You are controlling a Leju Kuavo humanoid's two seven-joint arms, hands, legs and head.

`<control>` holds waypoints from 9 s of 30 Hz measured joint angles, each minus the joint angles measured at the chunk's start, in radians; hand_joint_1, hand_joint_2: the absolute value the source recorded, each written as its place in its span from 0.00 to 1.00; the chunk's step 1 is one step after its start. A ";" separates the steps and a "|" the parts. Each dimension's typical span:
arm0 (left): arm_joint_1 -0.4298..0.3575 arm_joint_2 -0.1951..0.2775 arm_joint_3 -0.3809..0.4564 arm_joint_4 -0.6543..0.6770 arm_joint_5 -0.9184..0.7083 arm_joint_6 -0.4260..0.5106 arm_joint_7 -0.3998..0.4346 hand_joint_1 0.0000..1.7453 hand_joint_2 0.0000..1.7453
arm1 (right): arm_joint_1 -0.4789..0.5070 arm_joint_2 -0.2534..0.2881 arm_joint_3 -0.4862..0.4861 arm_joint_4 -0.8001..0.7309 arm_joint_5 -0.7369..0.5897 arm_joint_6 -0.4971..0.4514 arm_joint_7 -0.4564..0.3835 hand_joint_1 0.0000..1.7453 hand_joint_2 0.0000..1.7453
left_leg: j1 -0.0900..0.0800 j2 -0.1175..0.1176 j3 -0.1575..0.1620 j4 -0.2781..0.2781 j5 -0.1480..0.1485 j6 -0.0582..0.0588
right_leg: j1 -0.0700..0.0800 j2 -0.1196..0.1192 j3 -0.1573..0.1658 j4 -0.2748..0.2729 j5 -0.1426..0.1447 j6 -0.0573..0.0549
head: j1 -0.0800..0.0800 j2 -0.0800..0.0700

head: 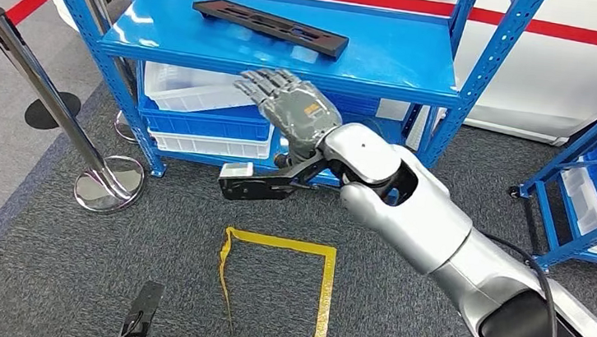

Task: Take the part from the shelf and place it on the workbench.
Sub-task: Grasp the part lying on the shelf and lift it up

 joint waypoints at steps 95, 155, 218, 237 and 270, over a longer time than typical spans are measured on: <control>0.005 0.012 -0.083 0.032 -0.031 -0.012 0.019 0.00 0.00 | 0.151 0.032 -0.099 0.086 0.078 -0.345 0.246 0.00 0.00 | 0.012 0.019 -0.058 0.009 0.037 -0.009 | -0.021 0.022 -0.108 0.059 0.026 0.023 | -0.009 0.000; 0.002 0.001 -0.029 0.037 0.029 -0.020 -0.017 0.00 0.00 | 0.122 0.032 -0.095 0.116 0.102 -0.334 0.305 0.00 0.00 | 0.007 0.017 -0.103 0.018 0.061 -0.012 | -0.025 0.031 -0.053 0.031 -0.007 0.017 | -0.024 0.000; 0.000 -0.001 -0.029 0.039 -0.045 -0.022 0.083 0.00 0.00 | 0.082 0.160 -0.046 0.350 0.166 -0.284 0.172 0.00 1.00 | 0.012 0.018 -0.080 0.000 0.056 -0.006 | -0.021 0.028 -0.098 0.077 -0.008 0.014 | -0.027 0.000; -0.008 -0.009 -0.029 0.039 -0.047 -0.022 0.087 0.00 0.00 | 0.075 0.220 -0.033 0.367 0.194 -0.286 0.139 0.00 1.00 | 0.019 0.019 -0.188 0.282 -0.091 -0.049 | -0.028 0.027 -0.109 0.053 0.037 -0.019 | -0.035 0.000; -0.002 -0.019 -0.030 0.039 -0.045 -0.034 0.093 0.00 0.00 | 0.083 0.241 -0.021 0.421 0.224 -0.278 0.141 0.00 1.00 | 0.022 0.020 -0.204 0.257 -0.031 -0.052 | -0.023 0.031 -0.082 0.037 0.027 -0.027 | -0.038 0.000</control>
